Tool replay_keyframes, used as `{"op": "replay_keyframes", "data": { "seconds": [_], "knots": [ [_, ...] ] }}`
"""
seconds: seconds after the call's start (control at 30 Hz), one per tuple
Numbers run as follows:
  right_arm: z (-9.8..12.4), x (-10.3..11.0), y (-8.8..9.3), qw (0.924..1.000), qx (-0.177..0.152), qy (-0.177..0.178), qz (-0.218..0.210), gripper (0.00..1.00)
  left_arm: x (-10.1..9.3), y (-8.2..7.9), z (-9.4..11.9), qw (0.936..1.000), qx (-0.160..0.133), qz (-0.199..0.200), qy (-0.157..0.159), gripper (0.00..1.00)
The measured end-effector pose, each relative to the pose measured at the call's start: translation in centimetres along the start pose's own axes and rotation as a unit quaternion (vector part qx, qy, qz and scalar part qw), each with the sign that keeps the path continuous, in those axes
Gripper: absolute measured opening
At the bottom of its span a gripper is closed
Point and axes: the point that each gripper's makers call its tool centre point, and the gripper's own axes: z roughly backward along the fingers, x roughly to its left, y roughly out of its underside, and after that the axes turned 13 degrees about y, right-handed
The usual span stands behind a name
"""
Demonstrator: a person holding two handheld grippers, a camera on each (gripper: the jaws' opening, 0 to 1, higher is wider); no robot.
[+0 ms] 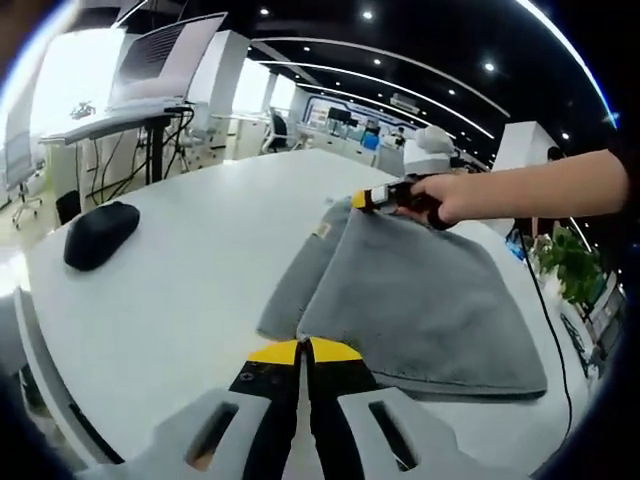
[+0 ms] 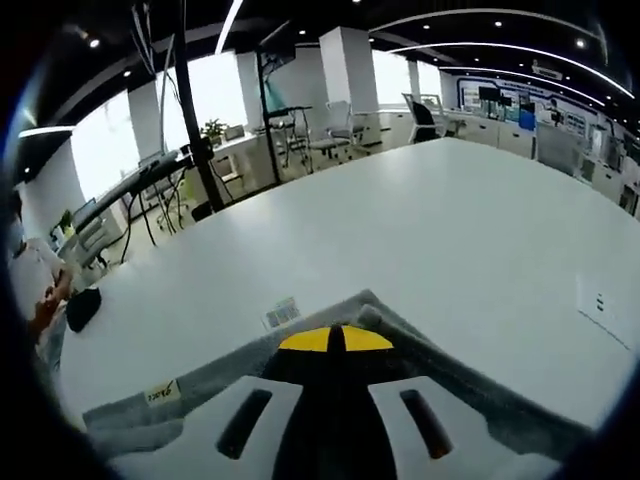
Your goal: Fold the towel on the table until its edges align and the towel forms a compact rectangular stack.
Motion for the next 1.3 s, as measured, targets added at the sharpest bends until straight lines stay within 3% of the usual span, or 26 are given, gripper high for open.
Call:
{"op": "replay_keyframes", "data": {
  "seconds": [0.37, 0.5, 0.67, 0.77, 0.93, 1.13, 1.3],
  "knots": [
    [0.5, 0.1, -0.2, 0.9994, 0.003, -0.028, 0.018, 0.00, 0.0, -0.3, -0.4, 0.9998, 0.012, -0.016, -0.009, 0.02],
    [1.0, 0.8, -0.2, 0.9971, 0.005, -0.062, 0.044, 0.05, -0.1, -0.4, -0.6, 0.9999, 0.010, -0.014, 0.001, 0.04],
    [1.8, 0.4, -0.4, 0.9962, 0.005, -0.069, 0.052, 0.14, -0.6, -0.9, -0.5, 0.9992, 0.012, -0.036, 0.009, 0.11],
    [2.0, 0.2, -0.5, 0.9954, 0.002, -0.072, 0.062, 0.17, -1.3, -1.7, -0.3, 0.9995, 0.003, -0.028, 0.018, 0.15],
    [2.8, -0.3, -1.3, 0.9957, -0.001, -0.077, 0.052, 0.24, -2.4, -2.2, -0.4, 0.9983, 0.008, -0.055, 0.019, 0.26],
    [4.2, -1.0, -1.6, 0.9947, -0.001, -0.083, 0.061, 0.27, -5.2, -2.9, -0.7, 0.9934, 0.022, -0.097, 0.056, 0.31],
    [5.6, -1.7, -0.4, 0.9945, 0.004, -0.086, 0.060, 0.28, -6.9, -2.7, -0.6, 0.9890, 0.034, -0.122, 0.075, 0.42]
  ]
}}
